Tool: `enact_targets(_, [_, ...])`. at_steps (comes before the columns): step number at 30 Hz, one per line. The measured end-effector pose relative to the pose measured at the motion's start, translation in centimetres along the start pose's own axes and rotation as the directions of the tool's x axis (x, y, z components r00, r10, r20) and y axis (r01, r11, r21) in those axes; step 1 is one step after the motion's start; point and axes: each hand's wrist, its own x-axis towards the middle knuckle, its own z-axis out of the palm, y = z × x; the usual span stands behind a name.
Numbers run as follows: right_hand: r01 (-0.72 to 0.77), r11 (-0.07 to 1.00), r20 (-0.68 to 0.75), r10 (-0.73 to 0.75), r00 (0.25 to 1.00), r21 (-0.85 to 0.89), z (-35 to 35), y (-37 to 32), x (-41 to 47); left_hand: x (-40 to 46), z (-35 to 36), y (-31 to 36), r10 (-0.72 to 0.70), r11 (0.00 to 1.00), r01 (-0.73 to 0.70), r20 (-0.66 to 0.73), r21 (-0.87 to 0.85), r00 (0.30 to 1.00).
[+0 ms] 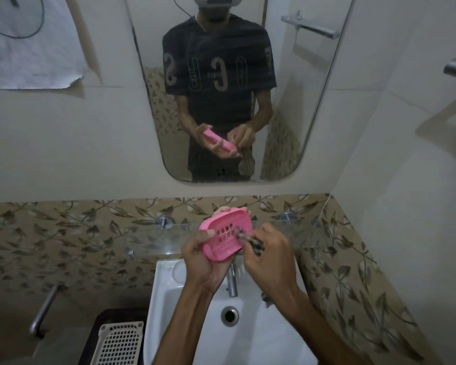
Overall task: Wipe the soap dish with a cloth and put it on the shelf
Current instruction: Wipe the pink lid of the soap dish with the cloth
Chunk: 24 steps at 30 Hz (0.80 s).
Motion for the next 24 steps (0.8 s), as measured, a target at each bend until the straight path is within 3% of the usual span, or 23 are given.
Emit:
enact_targets(2, [0.014, 0.998, 0.061, -0.017, 0.998, 0.057, 0.2, -0.2, -0.6, -0.1, -0.4, 0.1, -0.005, 1.000, 0.005, -0.038, 0.012, 0.999])
enact_targets(6, [-0.080, 0.997, -0.008, 0.080, 0.997, 0.010, 0.0, 0.4, 0.4, 0.0, -0.3, -0.1, 0.000, 1.000, 0.000, -0.031, 0.011, 1.000])
enact_targets(9, [-0.023, 0.993, 0.108, 0.010, 0.994, 0.113, 0.5, -0.4, -0.8, 0.1, -0.4, -0.3, -0.004, 1.000, 0.005, -0.053, 0.009, 0.999])
enact_targets(13, [-0.095, 0.995, 0.001, 0.095, 0.995, 0.038, 0.4, 0.6, -0.1, 0.1, -0.6, -0.6, 0.001, 1.000, -0.001, -0.041, -0.002, 0.999])
enact_targets(16, [-0.004, 0.988, 0.151, -0.020, 0.988, 0.155, 0.8, -0.5, -1.2, 0.3, -0.8, -0.8, -0.013, 1.000, 0.013, -0.066, 0.005, 0.998])
enact_targets(21, [-0.055, 0.998, 0.002, 0.055, 0.999, 0.029, 0.5, 0.5, 0.1, 0.5, -0.4, -0.6, 0.009, 1.000, -0.009, -0.030, 0.015, 1.000])
enact_targets(24, [0.048, 0.993, 0.127, -0.062, 0.990, 0.111, 0.8, 0.0, -0.8, 0.5, -0.9, -0.6, -0.003, 0.999, 0.005, -0.056, 0.045, 0.998])
